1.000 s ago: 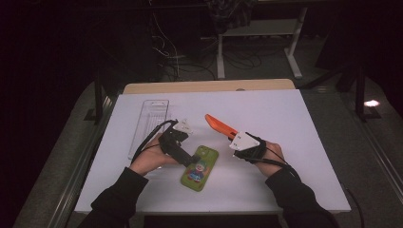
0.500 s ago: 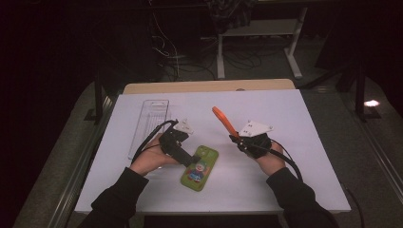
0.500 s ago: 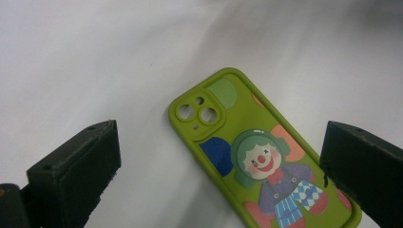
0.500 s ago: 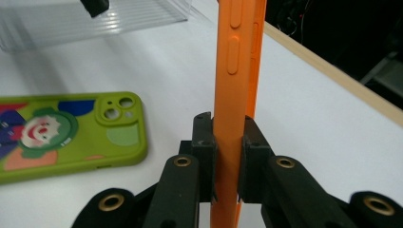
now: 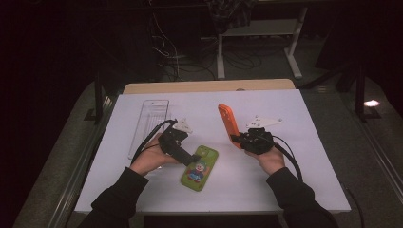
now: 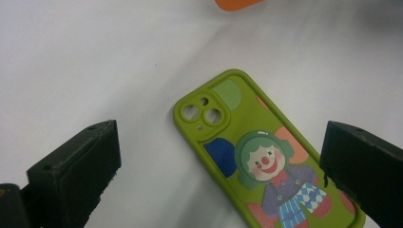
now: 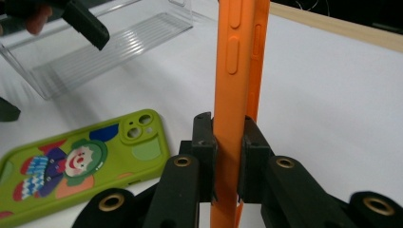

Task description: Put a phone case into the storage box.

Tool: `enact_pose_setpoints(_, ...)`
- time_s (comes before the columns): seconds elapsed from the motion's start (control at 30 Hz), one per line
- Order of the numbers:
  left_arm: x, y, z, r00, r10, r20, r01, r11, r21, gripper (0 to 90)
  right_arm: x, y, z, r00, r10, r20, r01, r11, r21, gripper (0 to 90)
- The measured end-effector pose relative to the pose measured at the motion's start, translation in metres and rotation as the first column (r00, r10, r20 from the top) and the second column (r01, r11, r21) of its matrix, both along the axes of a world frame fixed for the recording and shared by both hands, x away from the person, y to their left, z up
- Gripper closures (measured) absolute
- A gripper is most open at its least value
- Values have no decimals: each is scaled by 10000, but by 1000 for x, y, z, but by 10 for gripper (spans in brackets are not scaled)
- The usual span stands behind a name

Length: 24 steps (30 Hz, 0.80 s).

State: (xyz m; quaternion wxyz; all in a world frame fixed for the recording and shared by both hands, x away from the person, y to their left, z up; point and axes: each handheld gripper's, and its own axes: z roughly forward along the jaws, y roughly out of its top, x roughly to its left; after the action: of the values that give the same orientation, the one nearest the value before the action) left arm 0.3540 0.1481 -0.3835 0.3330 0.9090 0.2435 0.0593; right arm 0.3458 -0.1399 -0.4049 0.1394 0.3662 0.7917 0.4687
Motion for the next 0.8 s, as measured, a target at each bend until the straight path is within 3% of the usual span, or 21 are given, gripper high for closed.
enact_pose_setpoints(0.07, 2, 3, 3, 9997, -226, 36, 225, 9996, 182, 0, 1, -2, 0, 10000, -38, -51, 38, 9999, 164, 787)
enact_pose_setpoints(0.37, 5, 4, 11, 9998, 198, 78, -191, 9961, -859, 0, -2, 2, 2, 9999, 73, -99, -68, 9989, 456, 787)
enact_pose_setpoints(0.6, 11, 3, 21, 9984, 565, 18, -554, 9838, -1707, 0, -3, 6, 2, 9997, 166, -196, -152, 9975, 684, 787)
enact_pose_setpoints(0.8, 17, -2, 30, 9978, 648, 118, -609, 9755, -2114, 0, -6, 15, 2, 9991, 321, -275, -300, 9968, 746, 787)
